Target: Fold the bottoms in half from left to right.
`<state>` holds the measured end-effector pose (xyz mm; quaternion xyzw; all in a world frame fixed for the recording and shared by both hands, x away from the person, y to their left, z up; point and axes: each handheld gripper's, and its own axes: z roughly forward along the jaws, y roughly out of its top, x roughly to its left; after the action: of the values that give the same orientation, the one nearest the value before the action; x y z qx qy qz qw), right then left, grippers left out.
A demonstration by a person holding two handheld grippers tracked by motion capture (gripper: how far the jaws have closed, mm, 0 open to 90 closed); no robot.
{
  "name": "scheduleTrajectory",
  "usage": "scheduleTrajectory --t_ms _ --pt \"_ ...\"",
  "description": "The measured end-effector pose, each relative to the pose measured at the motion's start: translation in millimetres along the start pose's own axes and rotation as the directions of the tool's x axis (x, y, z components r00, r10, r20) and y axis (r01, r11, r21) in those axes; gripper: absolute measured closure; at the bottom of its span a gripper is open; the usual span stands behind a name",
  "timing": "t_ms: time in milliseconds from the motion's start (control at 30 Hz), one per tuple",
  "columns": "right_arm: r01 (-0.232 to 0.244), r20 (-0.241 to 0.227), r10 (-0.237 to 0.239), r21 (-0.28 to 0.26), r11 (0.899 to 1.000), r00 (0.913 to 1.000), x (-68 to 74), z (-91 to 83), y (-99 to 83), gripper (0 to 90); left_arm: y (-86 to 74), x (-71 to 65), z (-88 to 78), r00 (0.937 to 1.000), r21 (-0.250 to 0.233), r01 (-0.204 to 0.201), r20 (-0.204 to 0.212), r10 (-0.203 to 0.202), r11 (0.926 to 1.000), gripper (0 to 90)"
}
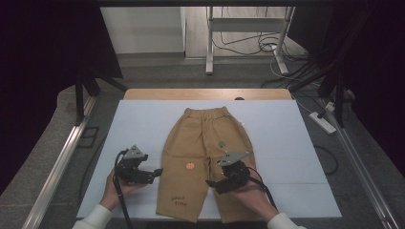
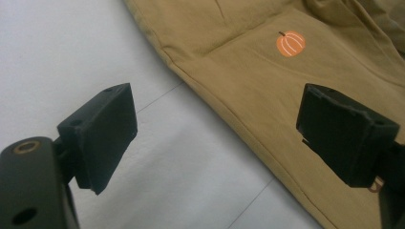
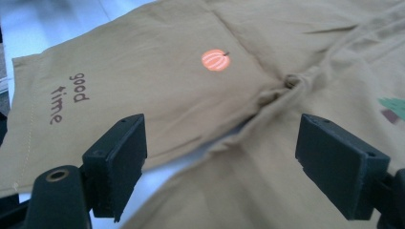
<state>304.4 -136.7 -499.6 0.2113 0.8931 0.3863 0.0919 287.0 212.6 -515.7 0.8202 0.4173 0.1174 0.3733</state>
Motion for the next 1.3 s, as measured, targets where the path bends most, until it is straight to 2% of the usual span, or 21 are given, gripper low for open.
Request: scheduleTrajectory --t_ms 600,1300 --pt "0.038 -0.049 -0.037 0.024 0.999 0.9981 18.9 23.5 10.6 18.2 0.9 0.4 1.4 1.0 0.0 0.004 -0.006 -0.004 1.0 13.8" --pt "0.096 -0.121 -0.092 0.028 0.995 0.9883 50.3 49.9 28.5 18.3 2.0 5.1 3.7 0.9997 0.003 0.018 -0.017 -0.018 0.9998 13.8"
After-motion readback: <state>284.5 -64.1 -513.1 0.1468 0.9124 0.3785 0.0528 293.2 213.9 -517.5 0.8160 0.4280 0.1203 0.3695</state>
